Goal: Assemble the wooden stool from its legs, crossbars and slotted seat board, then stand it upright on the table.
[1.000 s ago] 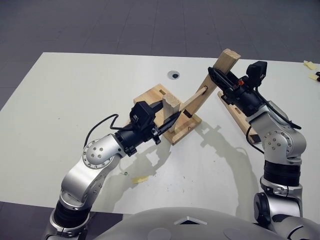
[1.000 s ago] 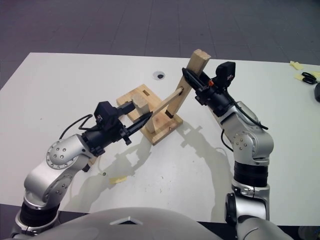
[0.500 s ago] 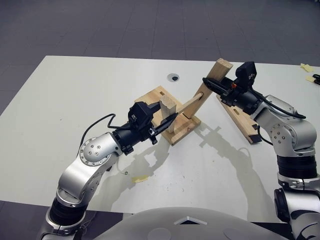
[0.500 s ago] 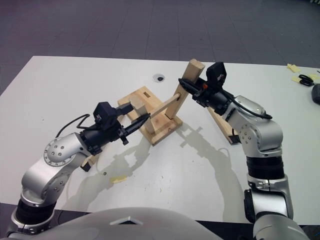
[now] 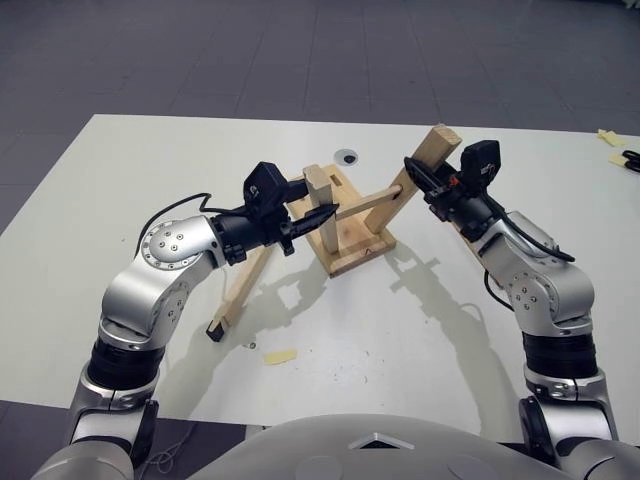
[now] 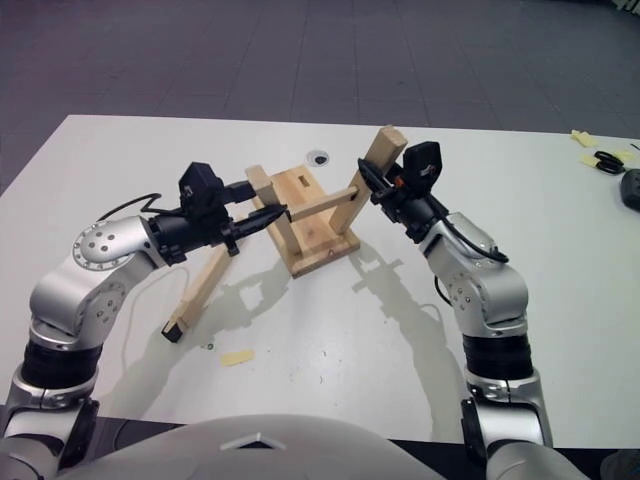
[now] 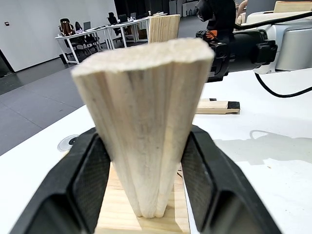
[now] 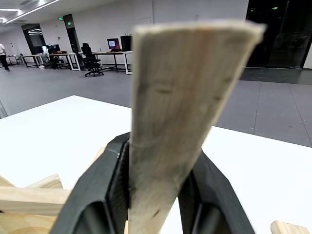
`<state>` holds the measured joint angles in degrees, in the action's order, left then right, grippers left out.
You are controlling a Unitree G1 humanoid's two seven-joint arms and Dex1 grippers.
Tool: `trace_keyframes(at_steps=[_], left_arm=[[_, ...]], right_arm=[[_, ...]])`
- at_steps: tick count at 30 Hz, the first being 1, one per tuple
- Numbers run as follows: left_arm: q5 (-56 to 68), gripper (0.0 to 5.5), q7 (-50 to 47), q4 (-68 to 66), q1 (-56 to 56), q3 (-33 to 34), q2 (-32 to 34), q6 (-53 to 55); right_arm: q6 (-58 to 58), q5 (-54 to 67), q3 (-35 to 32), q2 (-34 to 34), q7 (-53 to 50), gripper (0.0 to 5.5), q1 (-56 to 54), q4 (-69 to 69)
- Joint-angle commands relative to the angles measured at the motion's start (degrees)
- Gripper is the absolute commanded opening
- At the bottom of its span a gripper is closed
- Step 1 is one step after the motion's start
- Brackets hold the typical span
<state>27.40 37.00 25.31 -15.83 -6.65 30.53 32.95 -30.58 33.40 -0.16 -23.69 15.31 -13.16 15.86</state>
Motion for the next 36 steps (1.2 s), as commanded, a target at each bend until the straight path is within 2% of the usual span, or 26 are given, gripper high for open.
trace_keyframes(at_steps=[1, 6, 11, 16, 19, 22, 24, 27, 29, 32, 36], left_arm=[[-2.7, 2.5, -1.8, -4.1, -3.4, 3.6, 1.4, -0.4], [-0.4, 3.38, -1.9, -5.8, -5.6, 6.1, -0.7, 0.6], [7.1, 4.3, -4.4, -5.5, -8.7, 12.1, -4.0, 4.3], [20.4, 5.25, -11.1, -4.0, -18.8, 19.6, -8.3, 8.9], [26.8, 5.4, -16.5, -4.2, -26.8, 22.2, -10.3, 10.0], [25.6, 5.4, -18.7, -4.8, -30.9, 19.4, -11.5, 9.1], [21.0, 5.4, -16.5, -5.6, -29.9, 14.1, -11.1, 7.9], [11.5, 5.4, -11.0, -9.1, -22.4, 3.1, -8.3, 5.4], [7.7, 5.4, -8.7, -12.0, -18.0, -0.7, -8.0, 3.7], [5.7, 5.4, -7.7, -11.8, -14.2, -2.1, -8.6, 2.6], [5.3, 5.4, -9.3, -11.7, -14.0, -0.2, -10.2, 1.5]], right_arm=[[-3.0, -0.9, 0.6, 1.3, 0.3, 1.49, 4.0, -0.3], [-0.8, 3.7, -5.7, 5.6, 0.1, 2.26, 1.3, 0.1], [-0.6, 9.4, -11.2, 7.4, 0.8, 3.13, -3.1, 0.6], [-1.9, 17.6, -16.6, 7.0, -1.5, 4.04, -11.4, 3.6], [-1.6, 21.9, -19.5, 7.1, -5.5, 4.5, -17.9, 4.3], [-0.5, 21.1, -19.5, 5.8, -6.8, 4.97, -23.7, 3.1], [-0.7, 20.4, -18.7, 6.2, -7.7, 5.29, -25.6, 1.8], [-2.8, 15.8, -12.4, 8.2, -6.6, 5.37, -18.0, -1.8], [-2.9, 12.5, -8.0, 9.2, -4.4, 5.37, -9.9, -3.8], [-0.9, 9.7, -6.2, 10.4, -3.0, 5.37, -3.2, -4.4], [0.9, 10.6, -7.2, 12.6, -4.3, 5.37, -1.6, -2.4]])
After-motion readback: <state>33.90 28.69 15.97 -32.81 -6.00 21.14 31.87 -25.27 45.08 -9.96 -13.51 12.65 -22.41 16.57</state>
